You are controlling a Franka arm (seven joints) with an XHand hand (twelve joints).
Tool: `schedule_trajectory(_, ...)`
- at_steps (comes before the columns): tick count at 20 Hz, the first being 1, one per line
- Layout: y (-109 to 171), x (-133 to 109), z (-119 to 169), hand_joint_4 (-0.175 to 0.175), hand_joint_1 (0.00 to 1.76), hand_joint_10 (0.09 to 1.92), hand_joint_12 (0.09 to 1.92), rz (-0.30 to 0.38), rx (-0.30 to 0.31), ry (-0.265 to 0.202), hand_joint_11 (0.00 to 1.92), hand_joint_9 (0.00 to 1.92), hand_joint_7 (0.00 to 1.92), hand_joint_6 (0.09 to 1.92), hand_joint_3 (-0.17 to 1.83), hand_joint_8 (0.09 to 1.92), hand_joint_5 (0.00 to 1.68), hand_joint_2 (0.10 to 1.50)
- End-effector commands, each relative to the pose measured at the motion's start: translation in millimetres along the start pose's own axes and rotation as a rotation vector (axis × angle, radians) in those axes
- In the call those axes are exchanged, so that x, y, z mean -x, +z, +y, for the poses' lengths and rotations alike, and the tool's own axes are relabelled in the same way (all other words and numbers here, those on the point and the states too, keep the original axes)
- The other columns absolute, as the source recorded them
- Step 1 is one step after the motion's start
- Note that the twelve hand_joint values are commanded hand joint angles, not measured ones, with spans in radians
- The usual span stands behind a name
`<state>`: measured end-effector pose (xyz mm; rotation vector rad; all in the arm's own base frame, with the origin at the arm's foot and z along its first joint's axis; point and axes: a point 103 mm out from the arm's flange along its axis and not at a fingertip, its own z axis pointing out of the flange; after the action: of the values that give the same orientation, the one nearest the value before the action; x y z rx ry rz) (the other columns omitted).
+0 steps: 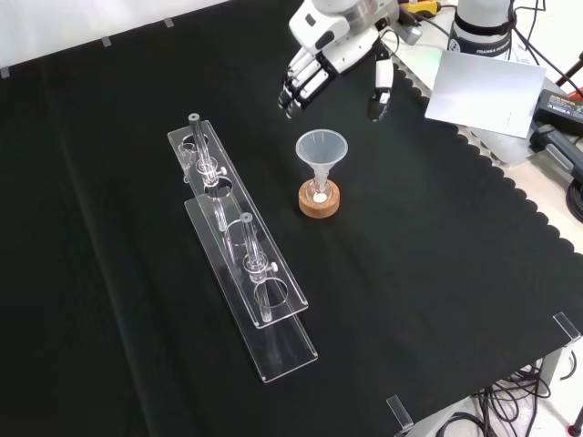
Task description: Remove the funnel from the round-bottom flask.
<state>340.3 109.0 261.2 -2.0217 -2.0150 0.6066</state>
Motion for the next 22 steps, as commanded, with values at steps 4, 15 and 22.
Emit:
schedule_trajectory(4, 10, -20, 22, -0.018, 0.71, 0.86, 1.51, -0.028, -0.046, -0.063, 0.28, 0.03, 0.00, 0.09, 0.29, 0.24, 0.02, 0.63)
schedule_trajectory(15, 23, -22, 46, -0.016, 0.73, 0.87, 1.51, -0.023, -0.067, -0.077, 0.29, 0.02, 0.00, 0.09, 0.29, 0.20, 0.04, 0.63)
schedule_trajectory(22, 33, -23, 58, -0.017, 0.74, 0.88, 1.50, -0.015, -0.086, -0.087, 0.30, 0.03, 0.00, 0.09, 0.29, 0.22, 0.04, 0.63)
